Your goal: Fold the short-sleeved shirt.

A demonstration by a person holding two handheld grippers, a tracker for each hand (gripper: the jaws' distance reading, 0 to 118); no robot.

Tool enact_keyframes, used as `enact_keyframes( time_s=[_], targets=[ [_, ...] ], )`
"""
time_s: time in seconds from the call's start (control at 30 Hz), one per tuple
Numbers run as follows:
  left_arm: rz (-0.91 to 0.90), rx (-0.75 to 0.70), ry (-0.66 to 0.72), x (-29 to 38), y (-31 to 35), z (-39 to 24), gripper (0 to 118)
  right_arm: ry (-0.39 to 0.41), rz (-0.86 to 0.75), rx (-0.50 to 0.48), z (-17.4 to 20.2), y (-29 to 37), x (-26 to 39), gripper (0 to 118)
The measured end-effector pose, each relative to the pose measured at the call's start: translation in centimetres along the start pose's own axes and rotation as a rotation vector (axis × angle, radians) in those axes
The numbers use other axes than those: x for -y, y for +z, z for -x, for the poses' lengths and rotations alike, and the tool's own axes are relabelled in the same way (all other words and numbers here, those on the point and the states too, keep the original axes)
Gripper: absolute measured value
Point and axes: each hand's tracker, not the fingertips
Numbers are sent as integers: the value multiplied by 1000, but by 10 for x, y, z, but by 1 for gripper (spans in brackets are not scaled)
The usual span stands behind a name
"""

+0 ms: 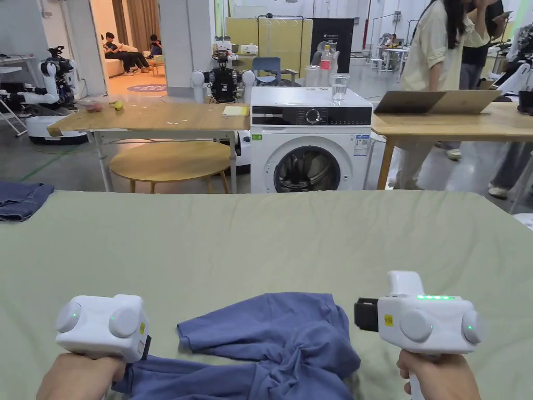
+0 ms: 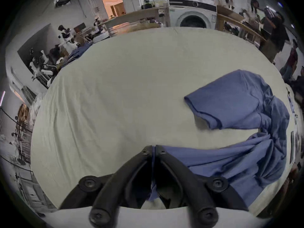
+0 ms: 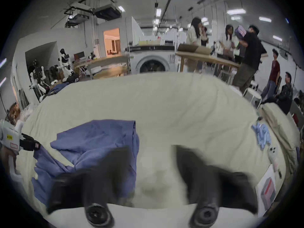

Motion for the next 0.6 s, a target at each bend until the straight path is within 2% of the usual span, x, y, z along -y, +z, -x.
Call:
enact_keyframes(
  time_s=[0.03,0.17,0.3,0.33,0.4,0.43,0.47,0.5,0.6],
  targets=[
    [1,5,-3,-1,0,0,0,8,-21,-4,2,-13,2,115],
    [-1,8,-27,-2,-7,0,0,17,37,-16,14,-65,-1,117],
    [14,13,-51,-4,-19,2,0,32,93,28,24,-110,-4,116],
    [16,13,-55,-5,-20,3,0,44,112,35,26,-115,-4,105],
    [21,13,-57,-8,-28,4,0,121,152,17,34,-119,2,34],
    [24,14,-54,-8,-30,4,0,177,147,45,39,-119,6,9],
    [27,15,-49,-8,-33,4,0,202,85,56,45,-112,10,3],
    [29,14,-45,-8,-35,3,0,196,115,5,47,-111,11,2],
    [10,6,-40,-6,-31,3,0,167,144,-40,40,-99,8,2]
  ],
)
